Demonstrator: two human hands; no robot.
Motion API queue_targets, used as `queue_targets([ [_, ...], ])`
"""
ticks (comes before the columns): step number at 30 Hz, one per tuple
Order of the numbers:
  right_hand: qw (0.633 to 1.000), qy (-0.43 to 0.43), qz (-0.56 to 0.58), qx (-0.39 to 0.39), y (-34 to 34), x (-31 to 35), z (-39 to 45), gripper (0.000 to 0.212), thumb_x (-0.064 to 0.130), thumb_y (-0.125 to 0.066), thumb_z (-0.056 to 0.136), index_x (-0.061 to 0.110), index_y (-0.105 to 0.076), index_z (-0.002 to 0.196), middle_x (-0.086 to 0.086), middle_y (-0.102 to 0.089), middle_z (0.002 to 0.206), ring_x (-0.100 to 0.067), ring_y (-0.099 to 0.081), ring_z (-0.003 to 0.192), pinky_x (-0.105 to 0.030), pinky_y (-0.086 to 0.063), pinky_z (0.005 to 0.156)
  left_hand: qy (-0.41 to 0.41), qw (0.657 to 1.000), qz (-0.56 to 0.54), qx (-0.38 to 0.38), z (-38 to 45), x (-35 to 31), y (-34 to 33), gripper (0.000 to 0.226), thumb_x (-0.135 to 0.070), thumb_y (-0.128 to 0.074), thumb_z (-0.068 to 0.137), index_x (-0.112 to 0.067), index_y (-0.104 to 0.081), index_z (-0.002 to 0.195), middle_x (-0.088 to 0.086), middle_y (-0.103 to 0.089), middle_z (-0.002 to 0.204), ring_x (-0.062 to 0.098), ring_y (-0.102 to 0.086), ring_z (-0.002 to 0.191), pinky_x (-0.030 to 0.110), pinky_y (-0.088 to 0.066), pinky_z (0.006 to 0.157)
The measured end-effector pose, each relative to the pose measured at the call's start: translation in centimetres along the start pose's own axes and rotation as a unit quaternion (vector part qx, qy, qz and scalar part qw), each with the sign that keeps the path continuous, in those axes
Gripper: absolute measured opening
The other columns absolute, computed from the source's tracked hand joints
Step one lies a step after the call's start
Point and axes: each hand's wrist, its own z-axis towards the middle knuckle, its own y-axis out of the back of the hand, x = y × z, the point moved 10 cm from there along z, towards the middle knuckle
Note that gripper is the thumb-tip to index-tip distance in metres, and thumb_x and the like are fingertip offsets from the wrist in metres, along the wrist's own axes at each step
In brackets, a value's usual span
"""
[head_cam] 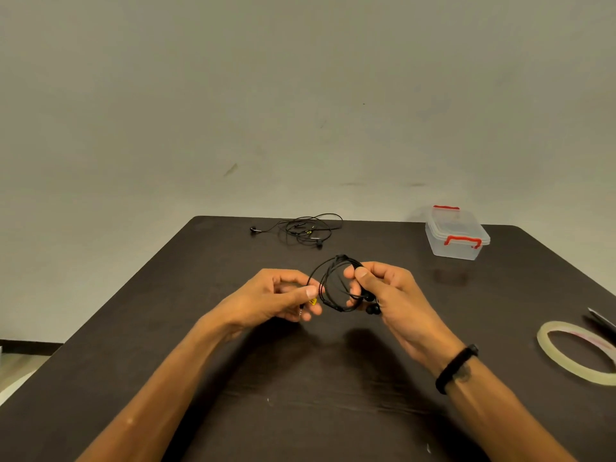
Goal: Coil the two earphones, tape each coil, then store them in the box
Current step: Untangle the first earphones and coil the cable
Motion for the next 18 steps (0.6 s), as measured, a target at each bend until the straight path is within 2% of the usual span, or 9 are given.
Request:
queue_targets([
  [3,0.998,0.012,-0.054,-0.002,0.1,0.0,0.1,0.024,0.019,-0.052,0.110,0.013,-0.074,0.104,0.005,-0.067,0.072,-0.019,-0.060,0.074,-0.036,-0.050,0.079,-0.005,1.000,0.022,-0.013,0.0,0.1,0.8,0.027,-0.035,-0.060,0.102,-0.016,-0.076,0.112,0.010,-0.080,0.104,0.018,-0.074,0.089,0.032,-0.058,0.085],
  [5,0.991,0.039,-0.131,0.004,0.0,0.4,-0.1,0.024,0.020,-0.052,0.110,0.019,-0.073,0.101,0.007,-0.068,0.070,-0.013,-0.053,0.065,-0.023,-0.043,0.066,-0.014,0.999,0.021,-0.033,0.0,-0.1,1.3,0.030,-0.033,-0.055,0.105,-0.014,-0.074,0.117,0.010,-0.079,0.105,0.016,-0.073,0.089,0.030,-0.059,0.083],
  [7,0.977,0.067,-0.203,0.015,-0.5,0.8,-0.3,0.023,0.021,-0.051,0.109,0.023,-0.071,0.098,0.010,-0.069,0.069,-0.004,-0.048,0.056,-0.017,-0.038,0.057,-0.040,0.997,0.002,-0.067,0.1,-0.6,2.1,0.029,-0.028,-0.051,0.107,-0.013,-0.071,0.123,0.009,-0.079,0.104,0.016,-0.071,0.086,0.032,-0.058,0.083],
  [10,0.966,0.083,-0.244,0.024,-1.0,0.8,-0.5,0.022,0.022,-0.051,0.109,0.024,-0.070,0.097,0.011,-0.069,0.070,0.000,-0.050,0.054,-0.014,-0.040,0.055,-0.066,0.992,-0.022,-0.102,0.2,-1.0,3.0,0.027,-0.019,-0.050,0.109,-0.017,-0.064,0.132,0.009,-0.078,0.100,0.018,-0.069,0.083,0.033,-0.057,0.081],
  [12,0.964,0.084,-0.253,0.028,-1.2,0.7,-0.6,0.022,0.022,-0.051,0.109,0.025,-0.070,0.099,0.010,-0.069,0.072,0.000,-0.051,0.055,-0.015,-0.041,0.056,-0.063,0.991,0.003,-0.115,0.3,-0.8,3.1,0.028,-0.016,-0.050,0.109,-0.019,-0.063,0.133,0.007,-0.077,0.099,0.018,-0.068,0.085,0.032,-0.057,0.080],
  [16,0.962,0.089,-0.255,0.032,-1.4,0.7,-0.7,0.022,0.023,-0.051,0.109,0.025,-0.070,0.098,0.007,-0.070,0.074,0.000,-0.051,0.055,-0.016,-0.041,0.057,-0.083,0.988,0.062,-0.117,0.4,-1.0,2.8,0.024,-0.018,-0.052,0.108,-0.021,-0.071,0.123,0.002,-0.071,0.086,0.015,-0.063,0.077,0.028,-0.054,0.072],
  [18,0.967,0.085,-0.235,0.048,-1.9,0.6,-0.7,0.023,0.023,-0.051,0.110,0.025,-0.071,0.099,0.007,-0.070,0.074,-0.002,-0.049,0.055,-0.018,-0.039,0.057,-0.118,0.973,0.145,-0.135,0.4,-1.5,2.8,0.022,-0.023,-0.056,0.107,-0.027,-0.075,0.118,-0.003,-0.074,0.089,0.010,-0.067,0.083,0.027,-0.053,0.074],
])
